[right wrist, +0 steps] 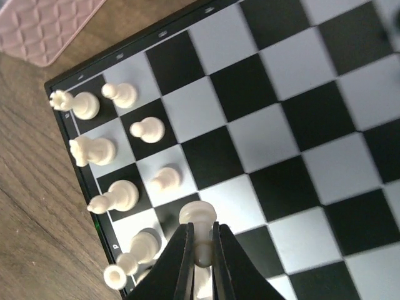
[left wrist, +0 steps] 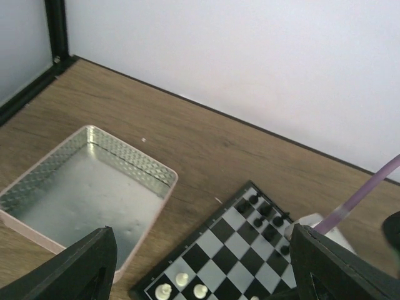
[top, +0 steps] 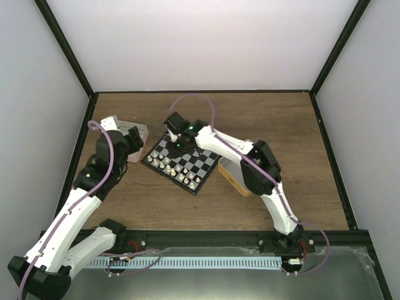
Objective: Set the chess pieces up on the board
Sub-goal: Place the chess piece on the chessboard.
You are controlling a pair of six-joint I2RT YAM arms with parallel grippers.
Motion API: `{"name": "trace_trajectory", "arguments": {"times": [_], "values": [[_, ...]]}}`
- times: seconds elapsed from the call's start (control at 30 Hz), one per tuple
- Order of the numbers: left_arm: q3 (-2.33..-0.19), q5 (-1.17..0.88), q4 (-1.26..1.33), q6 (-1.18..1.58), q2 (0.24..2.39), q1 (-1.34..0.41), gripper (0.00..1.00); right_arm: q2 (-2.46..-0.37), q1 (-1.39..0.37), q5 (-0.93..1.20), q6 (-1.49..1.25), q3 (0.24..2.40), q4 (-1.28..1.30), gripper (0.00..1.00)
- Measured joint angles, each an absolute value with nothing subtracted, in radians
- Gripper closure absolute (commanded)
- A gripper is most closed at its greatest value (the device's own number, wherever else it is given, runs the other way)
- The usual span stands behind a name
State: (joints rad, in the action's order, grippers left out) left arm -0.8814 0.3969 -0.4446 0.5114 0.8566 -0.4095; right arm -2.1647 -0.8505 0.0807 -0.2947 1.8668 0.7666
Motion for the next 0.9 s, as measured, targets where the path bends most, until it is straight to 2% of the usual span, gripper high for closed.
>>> {"name": "trace_trajectory", "arguments": {"times": [0.17, 0.4, 0.73, 0.9], "values": [[-0.866, 0.471, -0.445, 0.509, 0.813, -0.407, 0.22, -2.270, -0.900, 0.060, -0.247, 1.987, 0.853, 0.96], [-0.848, 0.504, -0.444, 0.503, 0.791, -0.407, 0.22, -2.327, -0.920, 0.048, -0.220, 2.049, 0.937, 0.96], [-0.840, 0.504, -0.443, 0.496, 0.809, -0.407, 0.22, -2.344, -0.918, 0.040, -0.205, 2.065, 0.996, 0.94], [-0.837, 0.504, -0.442, 0.496, 0.811, -0.407, 0.23, -2.344, -0.918, 0.048, -0.197, 2.068, 1.000, 0.89]]}}
